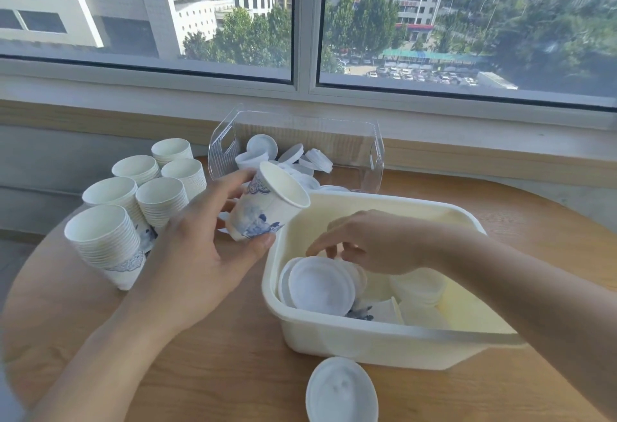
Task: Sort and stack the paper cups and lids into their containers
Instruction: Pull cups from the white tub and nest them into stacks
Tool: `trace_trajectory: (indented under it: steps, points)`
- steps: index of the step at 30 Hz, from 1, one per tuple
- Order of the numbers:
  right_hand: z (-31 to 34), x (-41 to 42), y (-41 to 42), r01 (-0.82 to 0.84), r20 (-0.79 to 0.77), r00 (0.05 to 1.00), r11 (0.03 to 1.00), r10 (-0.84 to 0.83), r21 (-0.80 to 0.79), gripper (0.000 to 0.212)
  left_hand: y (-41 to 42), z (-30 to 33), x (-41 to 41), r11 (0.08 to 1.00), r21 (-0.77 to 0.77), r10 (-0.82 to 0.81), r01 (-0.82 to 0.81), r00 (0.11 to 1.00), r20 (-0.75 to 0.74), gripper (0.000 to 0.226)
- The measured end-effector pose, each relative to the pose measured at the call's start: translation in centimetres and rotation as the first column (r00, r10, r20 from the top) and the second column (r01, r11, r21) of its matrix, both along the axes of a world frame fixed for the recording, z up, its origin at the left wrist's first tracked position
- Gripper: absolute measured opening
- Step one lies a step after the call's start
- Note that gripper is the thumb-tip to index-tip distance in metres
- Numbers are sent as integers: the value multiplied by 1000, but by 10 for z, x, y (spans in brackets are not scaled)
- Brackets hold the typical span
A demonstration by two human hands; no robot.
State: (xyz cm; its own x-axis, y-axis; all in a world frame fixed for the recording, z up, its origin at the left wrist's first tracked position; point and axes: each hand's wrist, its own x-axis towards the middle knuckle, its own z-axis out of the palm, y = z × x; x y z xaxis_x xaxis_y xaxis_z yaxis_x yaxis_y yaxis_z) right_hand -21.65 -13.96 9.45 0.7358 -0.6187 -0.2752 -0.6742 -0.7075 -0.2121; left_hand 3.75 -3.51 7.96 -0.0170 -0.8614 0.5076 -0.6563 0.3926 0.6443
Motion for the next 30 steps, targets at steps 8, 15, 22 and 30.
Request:
trace_trajectory:
  steps: [8, 15, 22, 30]
  points:
    - [8, -11, 4, -23, -79, 997, 999, 25, 32, 69, 1, -4, 3, 999, 40, -1, 1, 1000, 2, 72]
    - [1, -24, 10, 31, -48, 998, 999, -30, 28, 70, 5, -5, 3, 999, 38, 9, -8, 1000, -6, 72]
    - [13, -56, 9, 198, 244, 953, 979, -180, -51, 53, 9, -1, -9, 999, 41, 13, -14, 999, 32, 71]
    - [30, -98, 32, 340, 732, 578, 922, -360, 185, 49, 12, 3, -30, 999, 44, 2, -5, 998, 69, 72]
